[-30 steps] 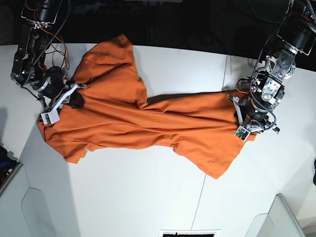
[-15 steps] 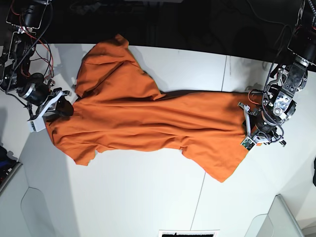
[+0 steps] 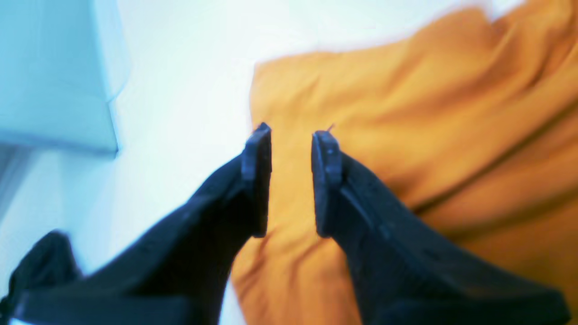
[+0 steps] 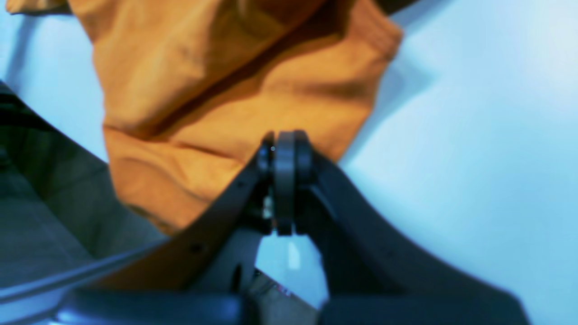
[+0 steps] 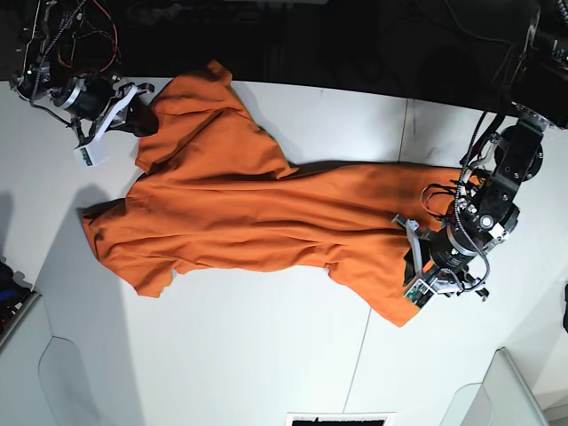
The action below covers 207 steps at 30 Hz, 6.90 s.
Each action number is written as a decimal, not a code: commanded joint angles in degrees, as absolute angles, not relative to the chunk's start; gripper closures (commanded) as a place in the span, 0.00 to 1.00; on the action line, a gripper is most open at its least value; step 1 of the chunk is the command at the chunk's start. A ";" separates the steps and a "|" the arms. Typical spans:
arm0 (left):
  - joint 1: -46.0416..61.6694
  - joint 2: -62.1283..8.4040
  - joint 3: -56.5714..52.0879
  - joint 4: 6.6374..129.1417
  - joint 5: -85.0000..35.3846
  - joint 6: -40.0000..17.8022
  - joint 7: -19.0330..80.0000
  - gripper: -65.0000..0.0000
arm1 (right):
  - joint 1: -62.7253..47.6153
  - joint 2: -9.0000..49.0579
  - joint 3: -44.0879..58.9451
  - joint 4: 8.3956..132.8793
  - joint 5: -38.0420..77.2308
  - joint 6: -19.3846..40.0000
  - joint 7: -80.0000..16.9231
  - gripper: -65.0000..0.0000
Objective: Layout the t-shirt on the table in an organized manner, then fold the t-shirt properly
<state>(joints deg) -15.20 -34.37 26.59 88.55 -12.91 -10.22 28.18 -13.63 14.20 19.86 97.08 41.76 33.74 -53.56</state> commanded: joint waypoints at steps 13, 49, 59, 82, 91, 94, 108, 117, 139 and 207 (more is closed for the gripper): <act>-32.21 -21.63 26.13 50.39 -12.82 -9.74 21.67 0.84 | -12.91 11.64 16.34 99.18 39.05 34.63 -52.12 1.00; -20.78 -34.65 26.26 89.47 -33.54 -23.66 37.50 0.84 | 1.56 16.93 15.25 97.14 32.29 33.52 -41.63 1.00; -5.26 -22.06 29.41 101.34 -31.70 -23.81 37.52 0.84 | 26.00 14.24 15.25 67.77 23.66 33.21 -37.87 1.00; -1.23 -9.67 55.57 88.60 -23.92 -21.39 32.64 0.84 | 34.59 17.78 1.91 45.04 10.83 27.22 -30.98 1.00; -1.78 -8.27 55.16 88.60 -20.95 -21.41 33.43 0.84 | 34.61 21.69 5.54 45.04 10.81 26.76 -30.63 1.00; -1.76 -8.27 55.16 88.60 -21.04 -21.43 33.76 0.84 | 34.59 21.96 7.64 45.04 10.44 26.02 -30.37 1.00; -2.26 -7.64 55.16 92.99 -24.62 -26.02 36.32 0.84 | 34.89 22.17 13.98 45.69 13.52 27.44 -29.56 1.00; -8.32 -7.66 51.96 96.42 -26.39 -25.98 36.69 0.84 | 33.76 21.74 13.98 56.23 23.55 30.02 -39.16 1.00; -28.34 -14.87 20.29 51.92 -22.33 -21.96 18.90 0.84 | 7.75 20.62 13.98 77.41 35.44 32.84 -49.34 1.00; -4.73 -38.79 19.99 97.60 -48.42 -31.53 46.02 0.84 | 13.06 29.85 13.72 78.24 34.52 33.82 -51.27 1.00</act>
